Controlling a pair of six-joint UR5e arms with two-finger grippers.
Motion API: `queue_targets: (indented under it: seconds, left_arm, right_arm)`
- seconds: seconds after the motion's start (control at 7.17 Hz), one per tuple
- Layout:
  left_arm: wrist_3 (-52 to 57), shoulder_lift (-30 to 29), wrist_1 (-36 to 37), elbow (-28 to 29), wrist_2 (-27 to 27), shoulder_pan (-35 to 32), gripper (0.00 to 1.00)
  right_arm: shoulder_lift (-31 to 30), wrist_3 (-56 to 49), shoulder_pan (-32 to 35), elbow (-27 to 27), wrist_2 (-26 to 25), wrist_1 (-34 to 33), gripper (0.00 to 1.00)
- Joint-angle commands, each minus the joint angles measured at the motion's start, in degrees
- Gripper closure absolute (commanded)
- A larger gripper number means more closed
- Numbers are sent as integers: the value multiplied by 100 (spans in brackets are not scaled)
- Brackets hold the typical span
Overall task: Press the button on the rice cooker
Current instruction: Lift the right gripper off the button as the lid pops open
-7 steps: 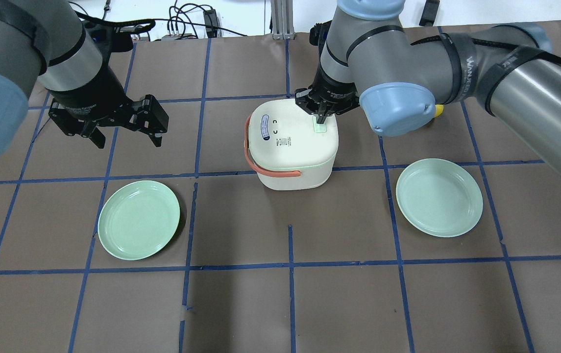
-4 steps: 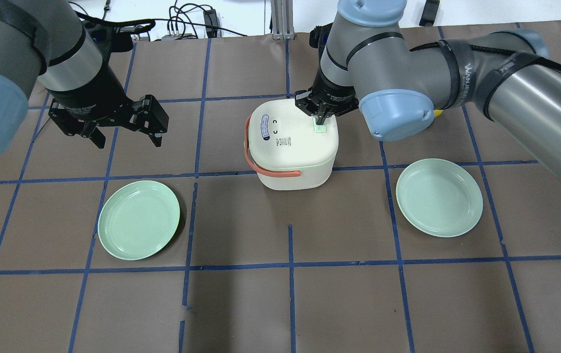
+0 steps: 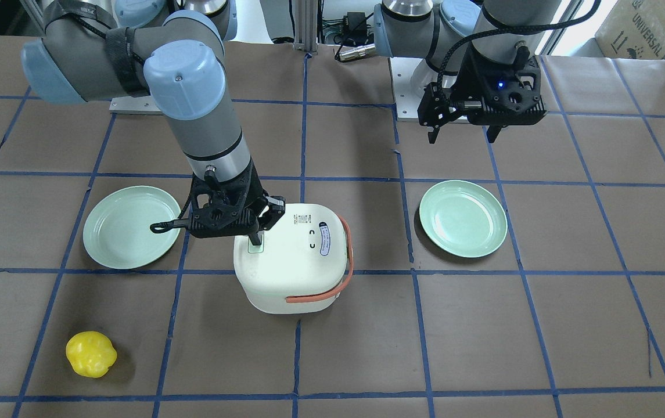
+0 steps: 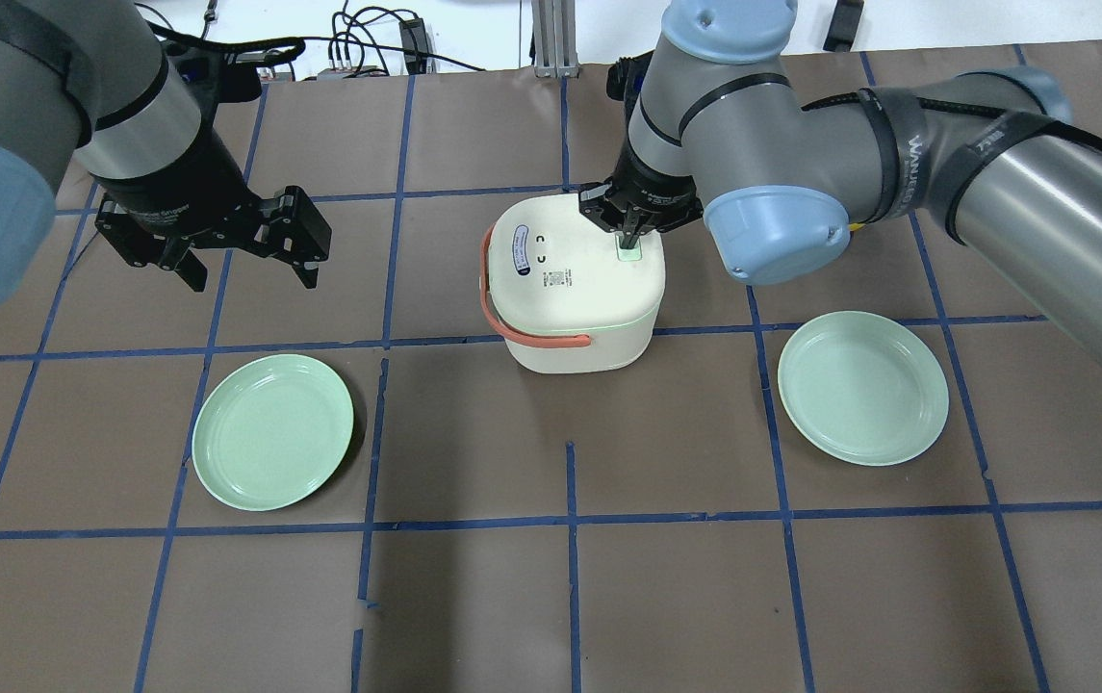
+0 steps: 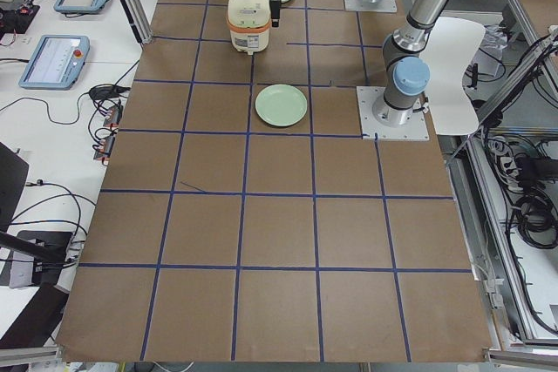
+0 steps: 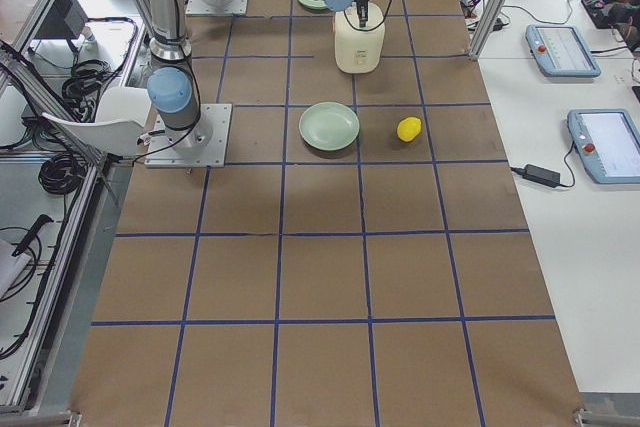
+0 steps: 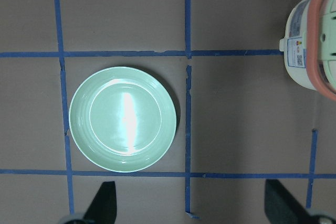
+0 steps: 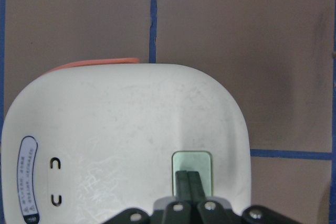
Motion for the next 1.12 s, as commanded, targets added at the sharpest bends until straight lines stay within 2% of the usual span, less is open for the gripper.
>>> queue_targets:
  seconds: [0.0,0.42,0.56,0.7,0.84,0.98]
  left_arm:
    - [0,0,0,0,0,0,0]
    - [0,0,0,0,0,0,0]
    - [0,0,0,0,0,0,0]
    - [0,0,0,0,0,0,0]
    - [0,0,0,0,0,0,0]
    - [0,0,0,0,0,0,0]
  right_arm:
    - [-2,2,0,82,0,-108,93]
    - [-72,-24,-8,-58,-18,6,92]
    - [-168,-24,-9,-128,-1,329,79]
    - [-326,-24,-52,-285,-27,662,40]
    - [-406,-120,-122,-496,-36,1127,4]
    - [-450,-139,-306,-750,-44,1358,0]
